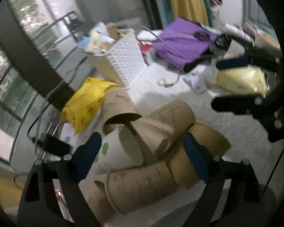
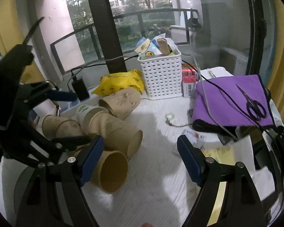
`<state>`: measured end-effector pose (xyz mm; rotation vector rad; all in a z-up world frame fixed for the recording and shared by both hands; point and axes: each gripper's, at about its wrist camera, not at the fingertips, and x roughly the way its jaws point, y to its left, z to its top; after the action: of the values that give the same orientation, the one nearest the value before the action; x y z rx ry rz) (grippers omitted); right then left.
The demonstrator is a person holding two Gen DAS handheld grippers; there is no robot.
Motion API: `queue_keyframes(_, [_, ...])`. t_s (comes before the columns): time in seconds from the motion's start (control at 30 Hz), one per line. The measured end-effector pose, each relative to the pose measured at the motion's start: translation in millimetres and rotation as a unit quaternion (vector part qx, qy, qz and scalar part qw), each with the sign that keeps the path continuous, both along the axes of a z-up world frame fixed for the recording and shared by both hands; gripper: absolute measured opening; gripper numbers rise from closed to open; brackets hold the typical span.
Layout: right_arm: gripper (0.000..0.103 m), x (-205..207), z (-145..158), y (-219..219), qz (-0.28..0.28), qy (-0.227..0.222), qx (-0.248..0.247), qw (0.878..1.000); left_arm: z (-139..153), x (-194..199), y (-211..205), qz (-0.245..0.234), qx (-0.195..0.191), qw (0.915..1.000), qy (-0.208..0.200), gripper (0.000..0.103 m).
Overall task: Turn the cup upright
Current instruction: 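Move the left gripper toward the brown paper cups lying on their sides, then close the left gripper on a brown paper cup lying sideways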
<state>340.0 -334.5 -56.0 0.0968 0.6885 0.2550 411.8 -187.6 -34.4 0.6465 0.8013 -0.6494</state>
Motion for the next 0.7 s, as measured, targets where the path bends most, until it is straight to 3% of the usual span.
queue_keyframes(0.2, [0.082,15,-5,-10,0.002,0.013,0.013,1.000,-12,17,-14,-0.056,0.039,0.9974,0.023,0.083])
queue_keyframes(0.43, [0.082,20,-10,-17,0.007,0.023,0.030,0.999,-21,25,-29,-0.123,0.077,0.9874,0.063,0.083])
queue_keyframes(0.7, [0.082,17,-9,-25,0.003,0.022,0.042,0.999,-29,27,-49,-0.157,0.109,0.9773,0.091,0.083])
